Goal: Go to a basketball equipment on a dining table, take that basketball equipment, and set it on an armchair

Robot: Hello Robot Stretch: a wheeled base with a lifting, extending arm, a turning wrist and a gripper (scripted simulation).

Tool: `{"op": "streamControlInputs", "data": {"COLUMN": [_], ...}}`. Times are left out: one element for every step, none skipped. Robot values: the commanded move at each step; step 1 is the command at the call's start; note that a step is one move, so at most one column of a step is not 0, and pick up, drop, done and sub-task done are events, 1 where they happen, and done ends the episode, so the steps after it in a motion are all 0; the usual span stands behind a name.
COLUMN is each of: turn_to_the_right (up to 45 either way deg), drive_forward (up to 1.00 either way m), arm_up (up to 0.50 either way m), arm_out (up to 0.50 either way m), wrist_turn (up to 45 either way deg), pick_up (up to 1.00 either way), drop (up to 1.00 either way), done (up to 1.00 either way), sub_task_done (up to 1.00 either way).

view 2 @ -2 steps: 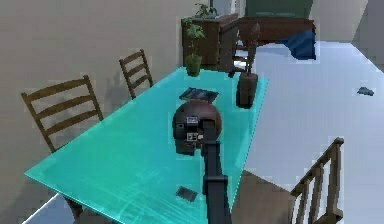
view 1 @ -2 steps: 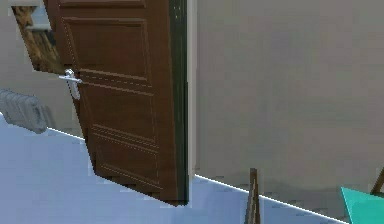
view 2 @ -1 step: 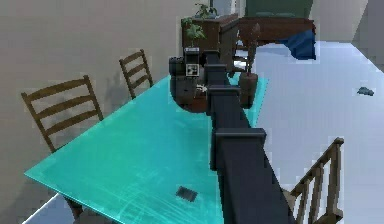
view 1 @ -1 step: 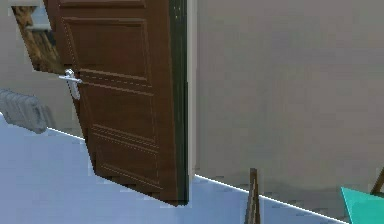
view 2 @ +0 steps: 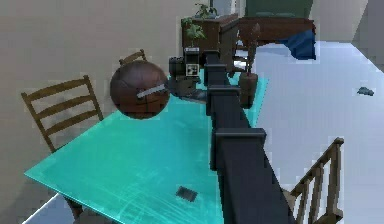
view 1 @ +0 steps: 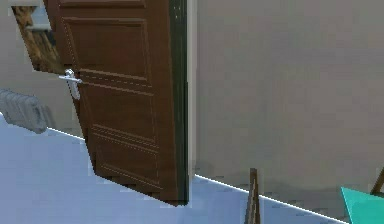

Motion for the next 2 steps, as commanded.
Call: {"op": "streamControlInputs", "data": {"turn_to_the_right": [0.0,0.0], "drive_forward": [0.00,0.00], "arm_up": [0.00,0.00], "arm_out": [0.00,0.00], "wrist_turn": [-45.0,-45.0], "pick_up": [0.00,0.00], "drop": [0.00,0.00], "done": [0.00,0.00], "sub_task_done": [0.00,0.00]}}
